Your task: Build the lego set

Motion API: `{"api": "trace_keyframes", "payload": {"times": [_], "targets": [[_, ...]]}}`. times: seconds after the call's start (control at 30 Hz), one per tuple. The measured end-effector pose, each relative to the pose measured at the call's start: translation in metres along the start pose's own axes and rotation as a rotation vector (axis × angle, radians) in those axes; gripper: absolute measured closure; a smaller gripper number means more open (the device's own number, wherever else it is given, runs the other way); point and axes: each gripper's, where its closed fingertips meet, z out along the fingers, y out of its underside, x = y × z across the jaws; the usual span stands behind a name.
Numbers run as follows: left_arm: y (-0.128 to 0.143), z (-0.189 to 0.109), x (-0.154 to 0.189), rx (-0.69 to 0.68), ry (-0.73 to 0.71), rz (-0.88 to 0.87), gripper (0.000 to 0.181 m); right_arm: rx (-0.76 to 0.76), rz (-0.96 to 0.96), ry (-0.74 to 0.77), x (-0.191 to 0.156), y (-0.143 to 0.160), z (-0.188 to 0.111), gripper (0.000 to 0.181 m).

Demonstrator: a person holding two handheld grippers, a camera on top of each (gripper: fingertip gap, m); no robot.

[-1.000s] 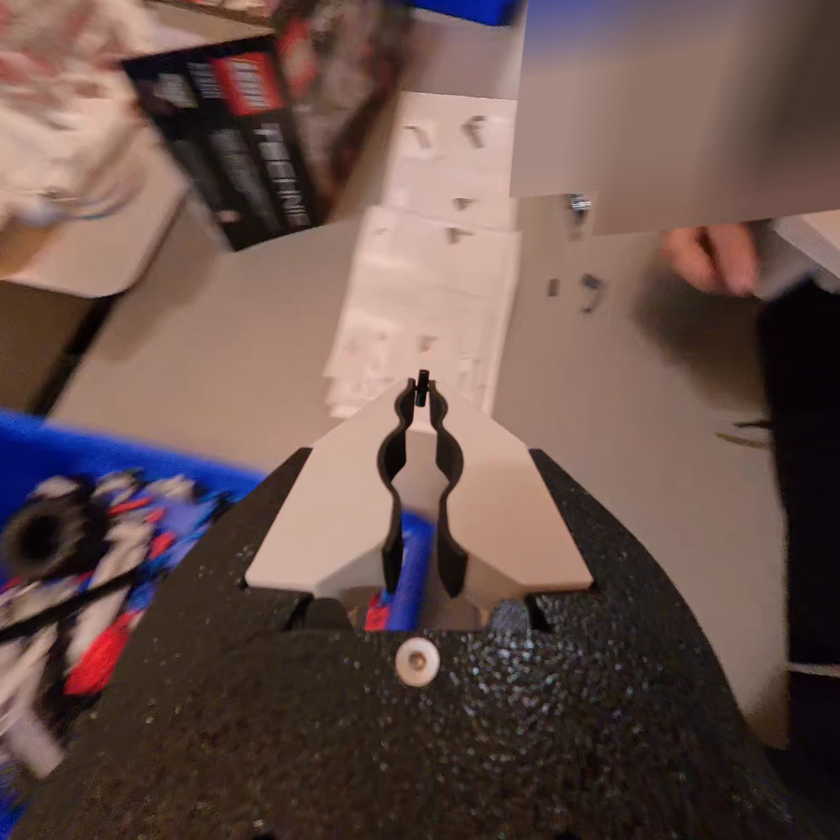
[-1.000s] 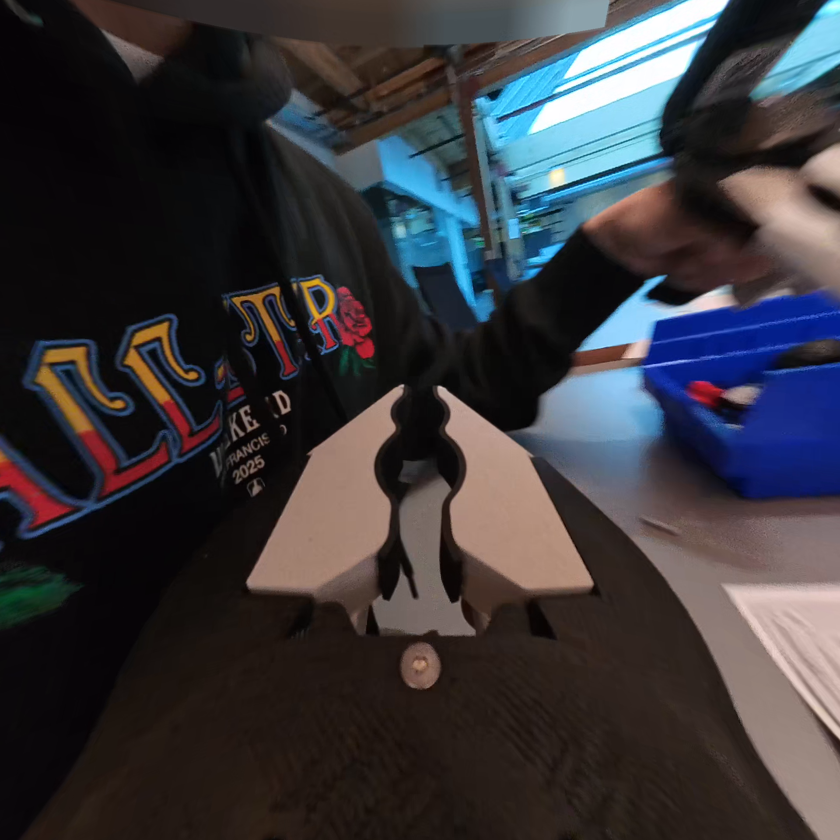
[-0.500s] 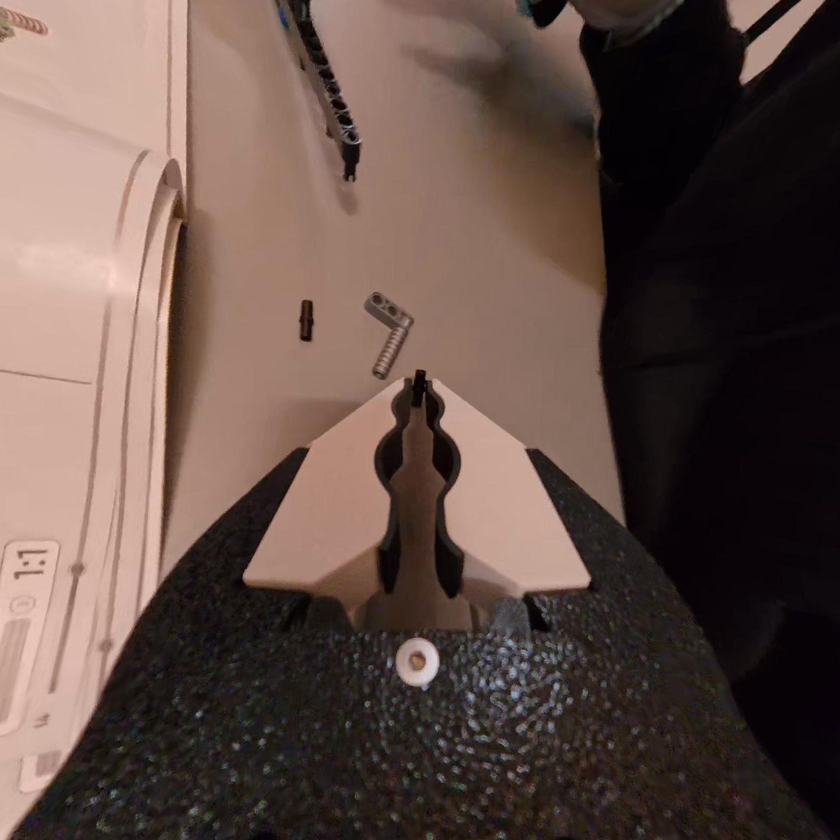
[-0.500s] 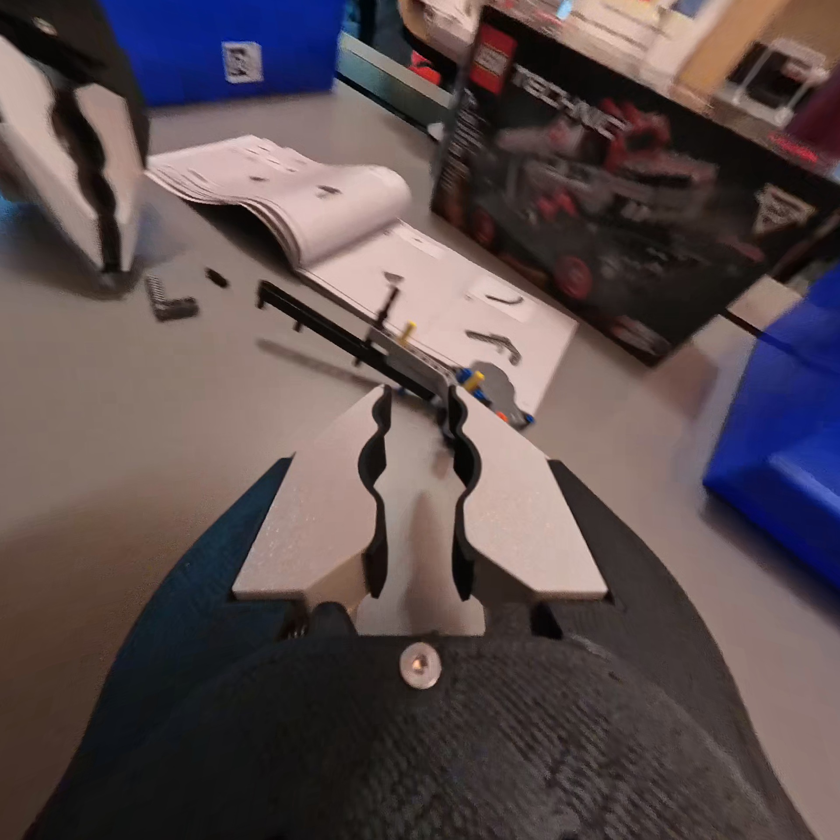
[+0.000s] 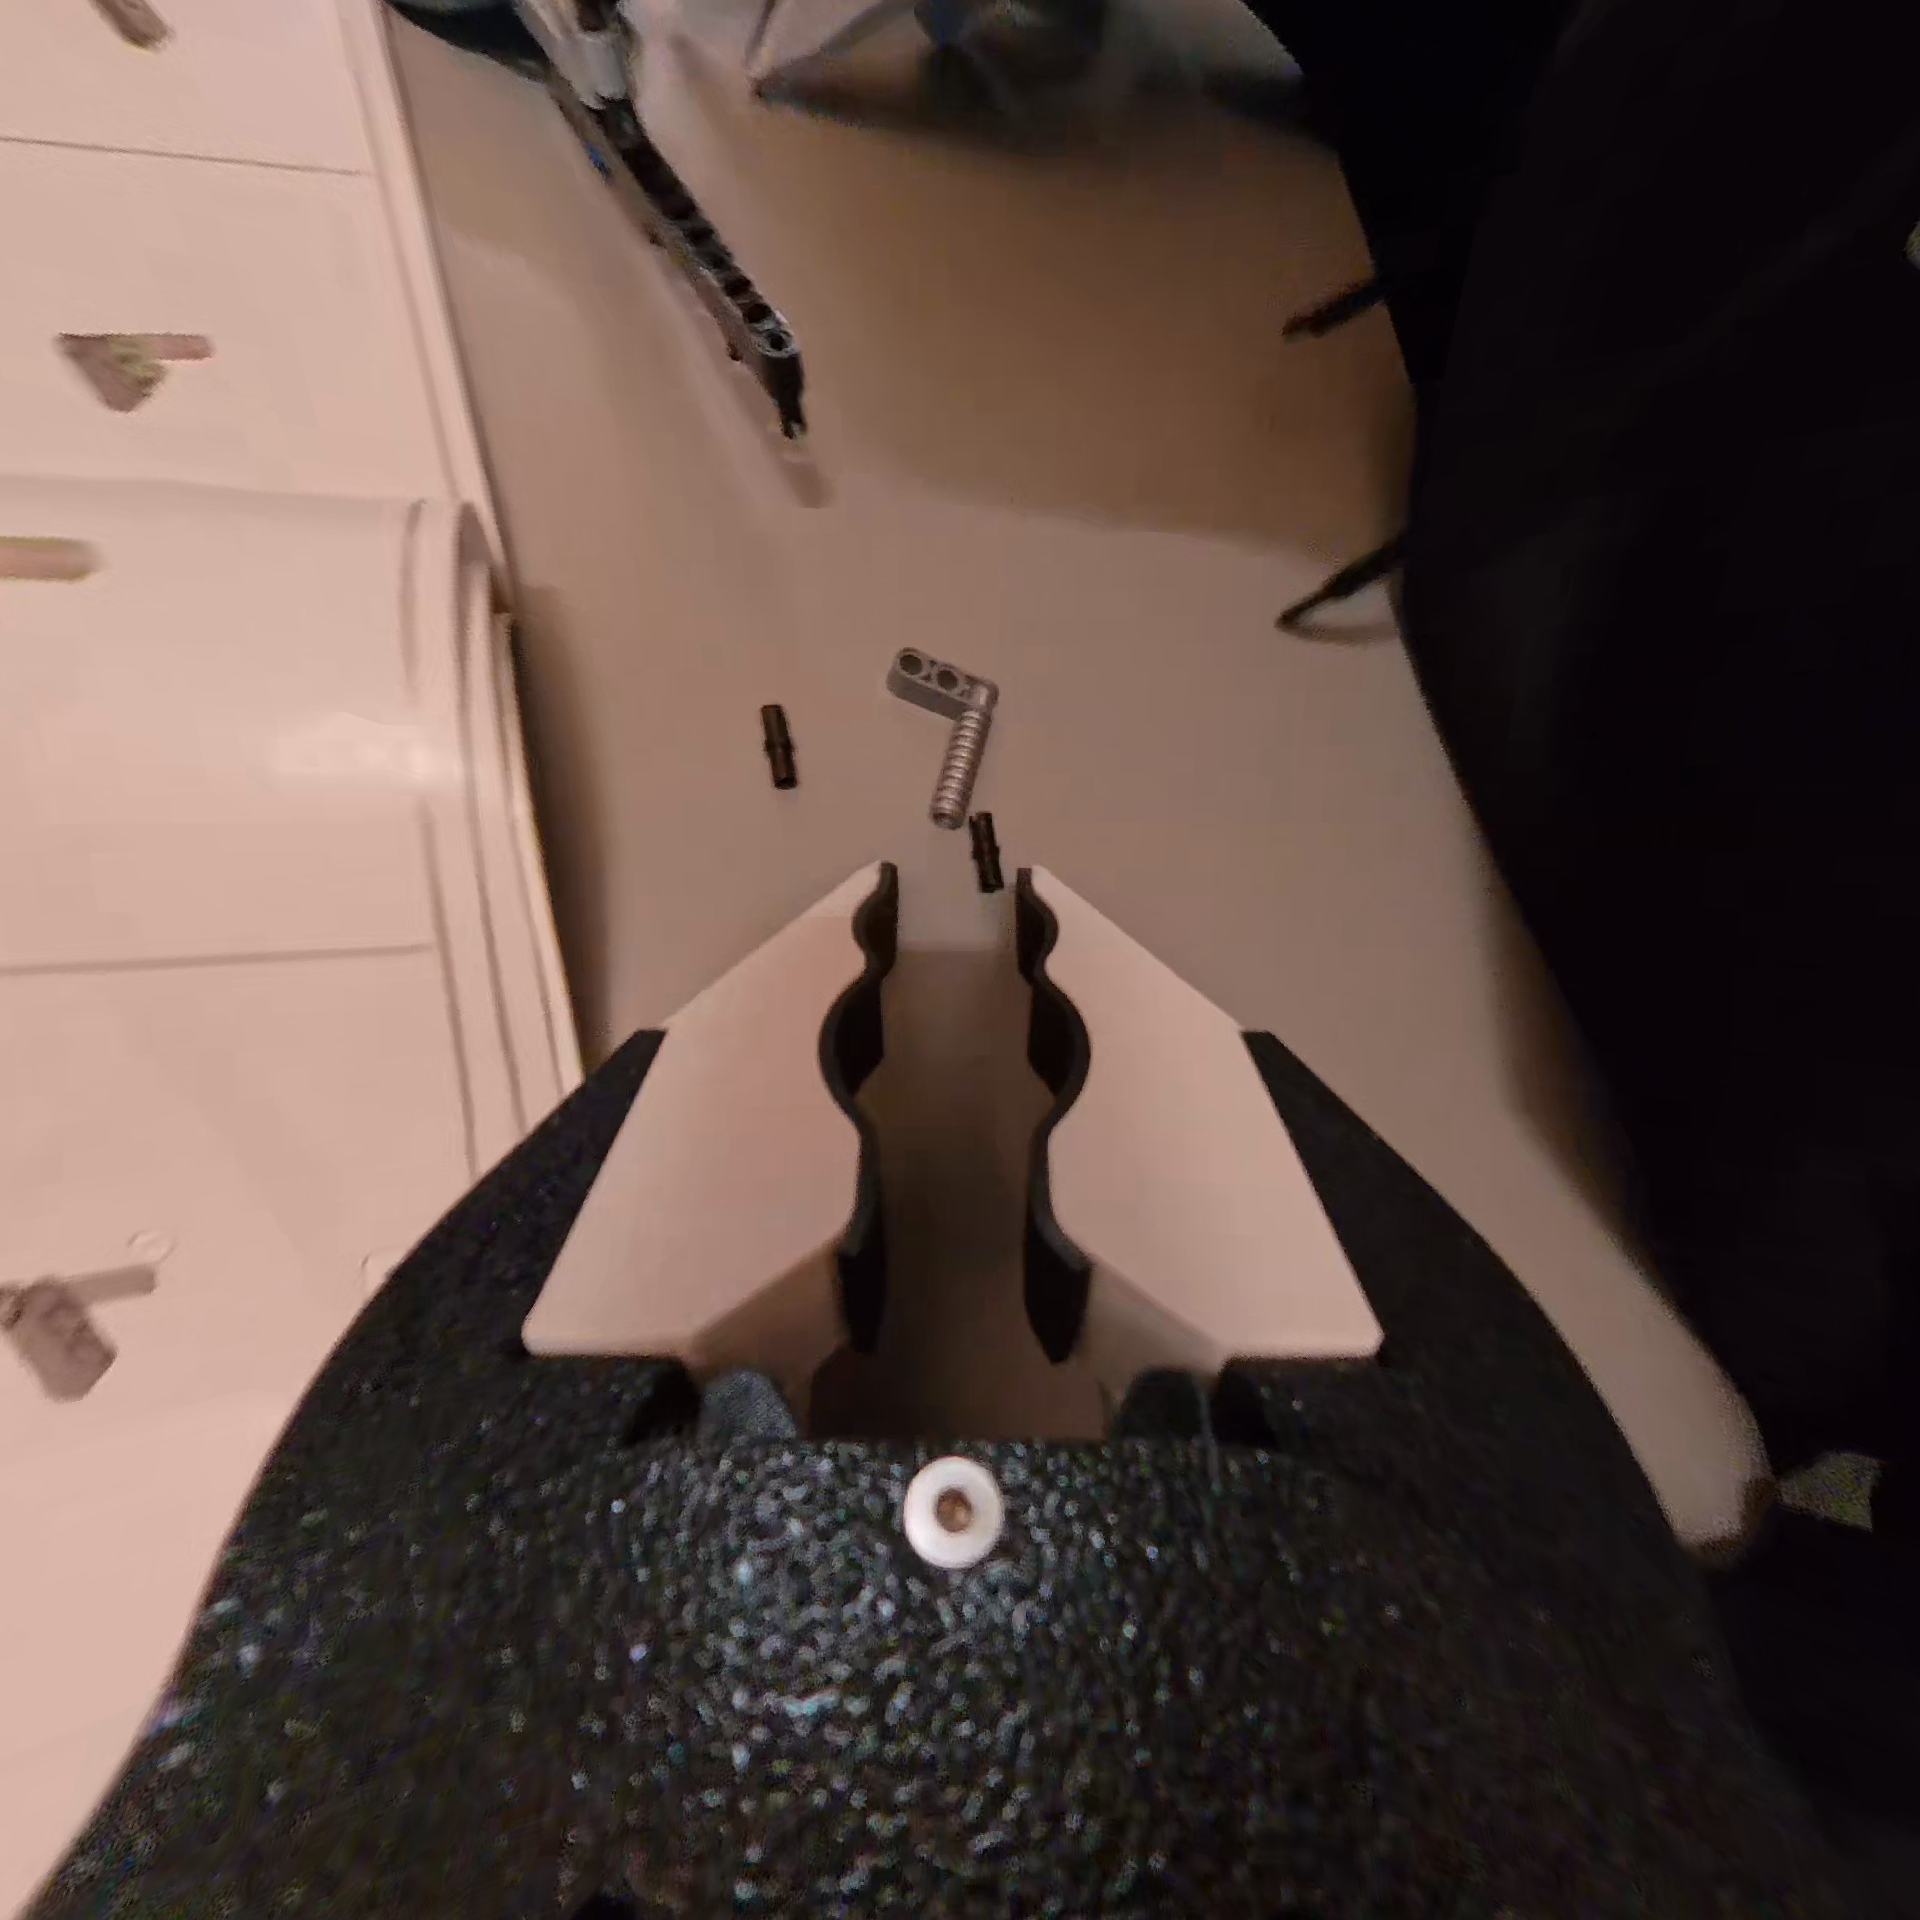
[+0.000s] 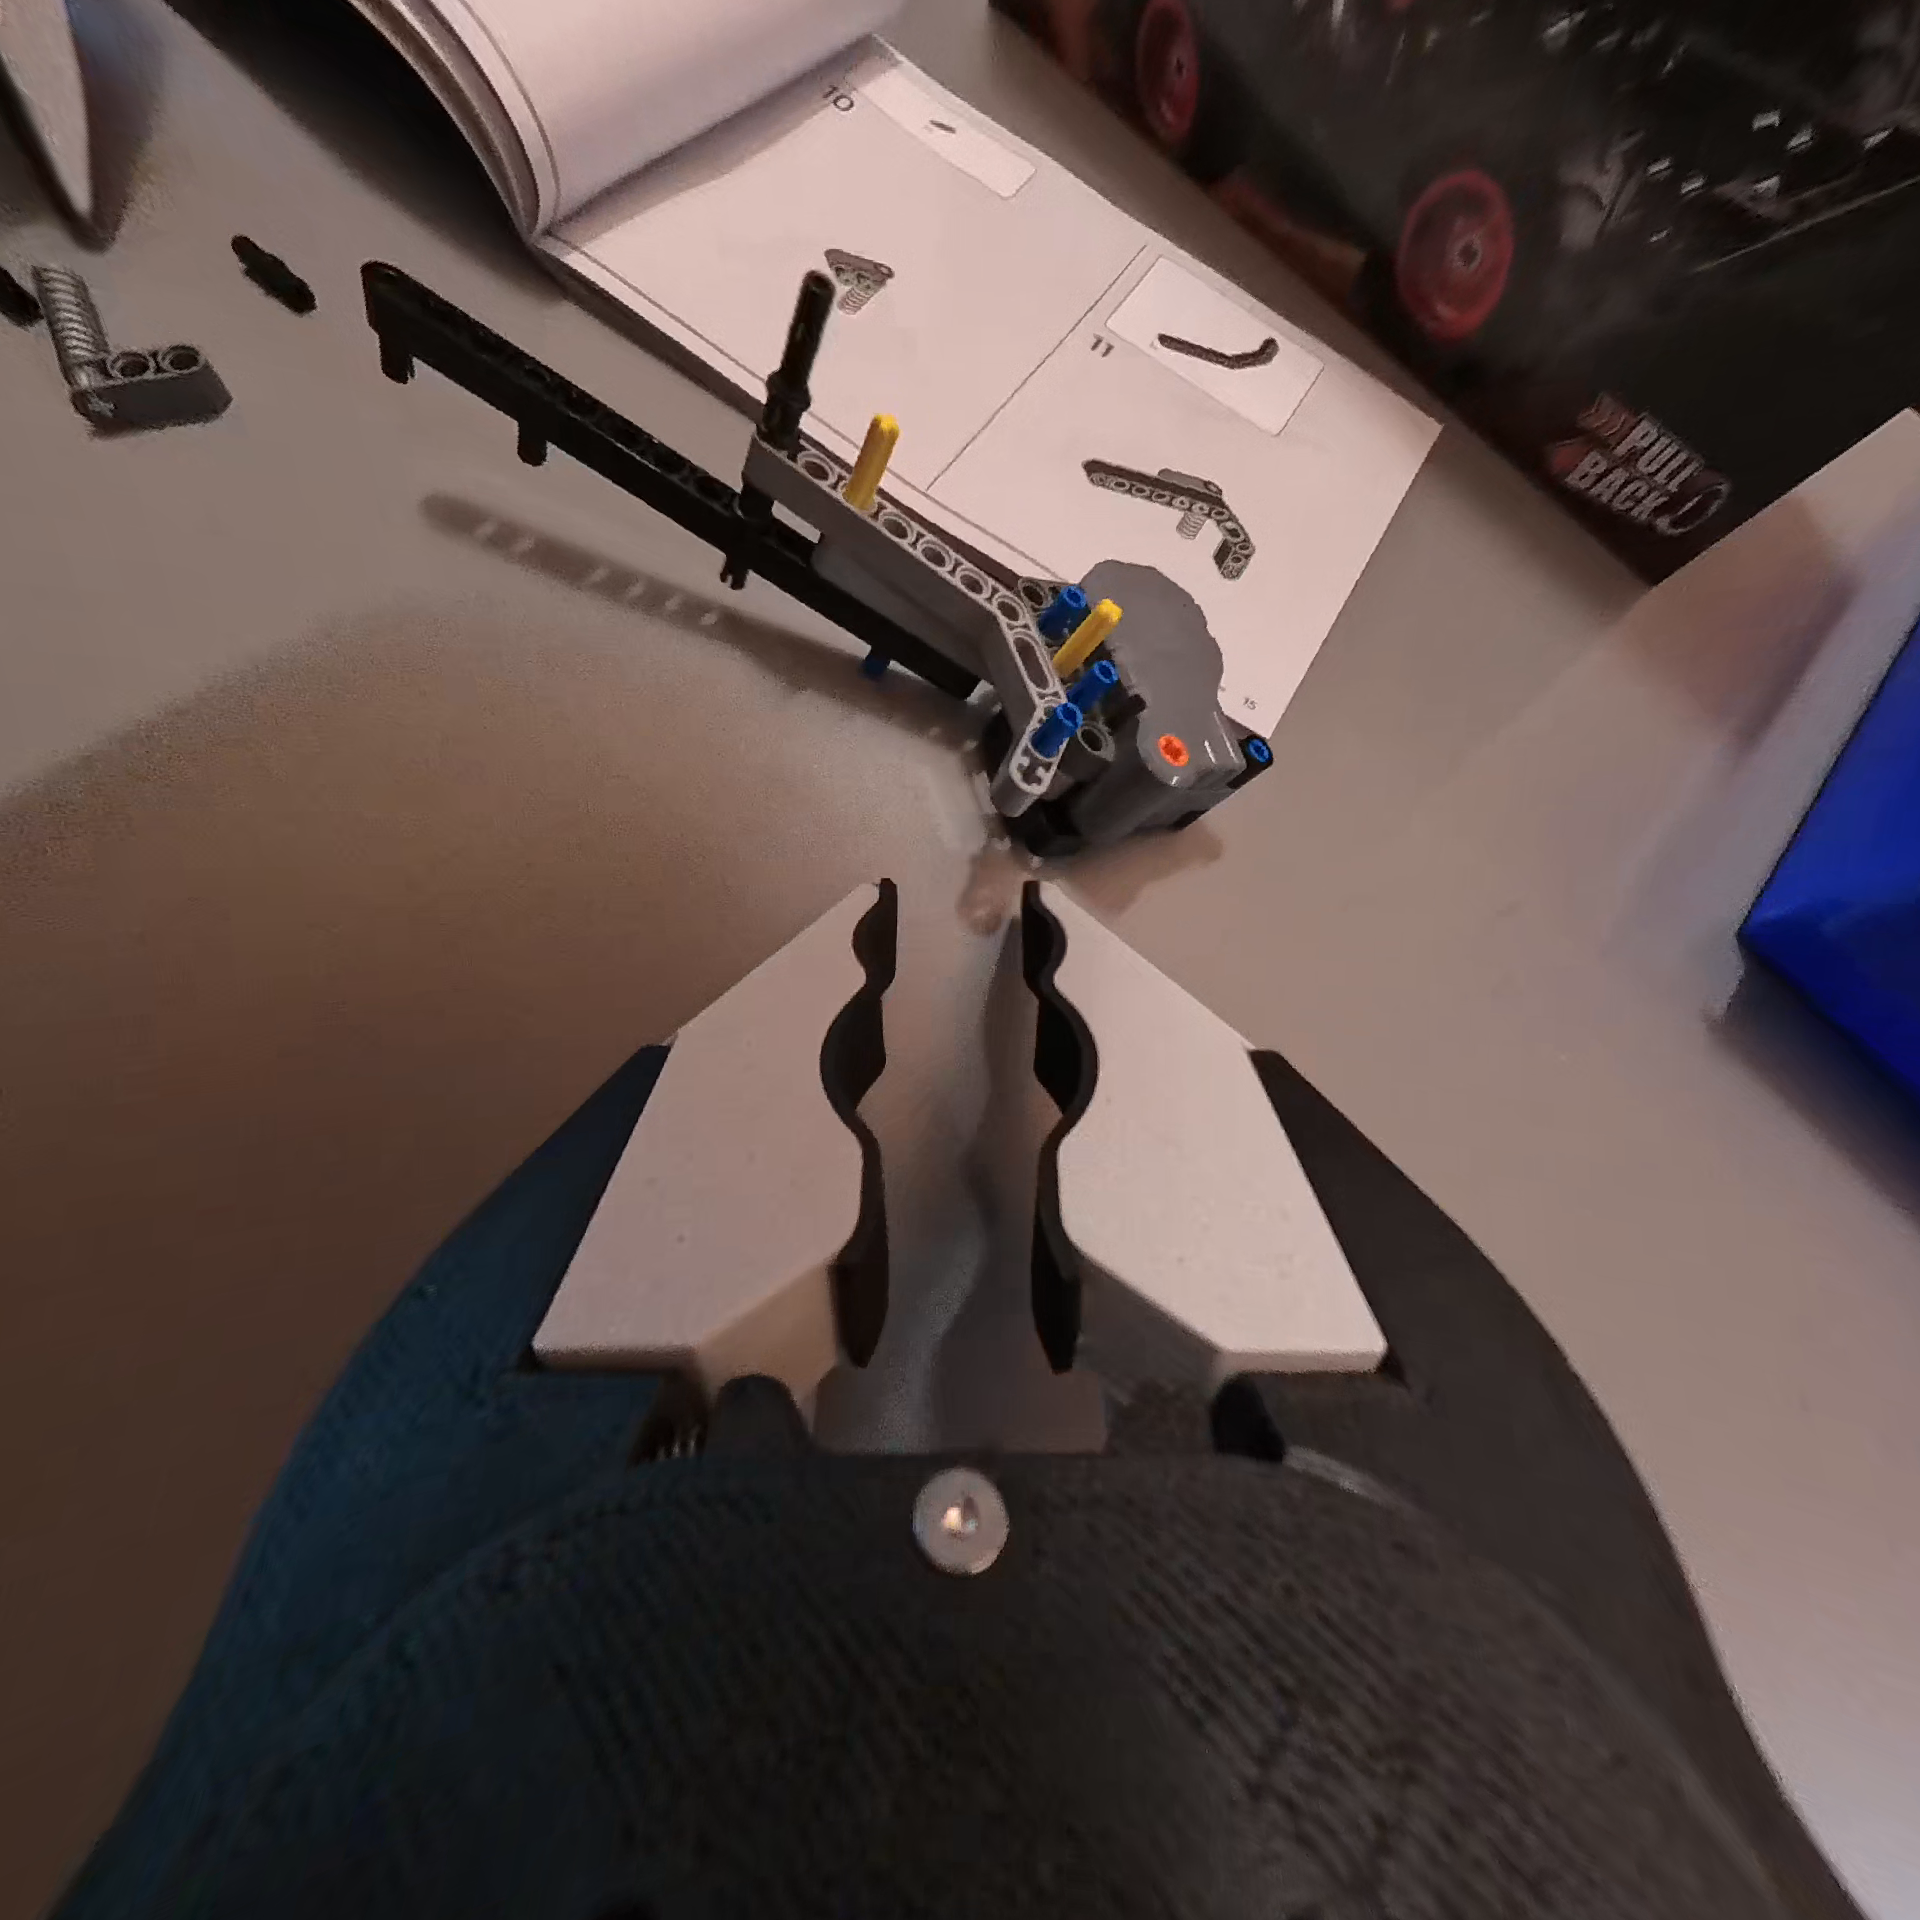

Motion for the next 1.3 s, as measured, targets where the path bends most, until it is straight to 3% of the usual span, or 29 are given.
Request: {"api": "trace_keyframes", "payload": {"times": [0.03, 0.2, 0.4, 0.5, 0.6, 0.83, 1.3], "targets": [[-0.001, -0.005, -0.002, 0.031, -0.018, -0.009, 0.161, -0.002, 0.012, -0.015, -0.001, 0.0, 0.0, 0.161], [-0.013, -0.037, -0.014, 0.205, -0.139, -0.023, 0.165, -0.008, 0.05, -0.139, -0.012, 0.0, 0.001, 0.18], [-0.049, -0.086, -0.077, 0.45, -0.587, -0.098, 0.165, -0.011, 0.127, -0.2, -0.012, 0.0, 0.001, 0.181], [-0.058, -0.079, -0.104, 0.401, -0.669, -0.18, 0.166, -0.013, 0.187, -0.239, -0.01, 0.0, 0.001, 0.181], [-0.069, -0.06, -0.12, 0.321, -0.658, -0.182, 0.167, -0.013, 0.204, -0.254, -0.01, 0.0, 0.001, 0.181], [-0.025, -0.028, -0.135, 0.042, -0.68, -0.191, 0.174, -0.013, 0.152, -0.21, -0.01, 0.0, 0.002, 0.181], [-0.013, -0.035, -0.127, 0.1, -0.661, -0.232, 0.181, -0.013, 0.222, -0.27, -0.01, 0.0, 0.002, 0.181]]}}
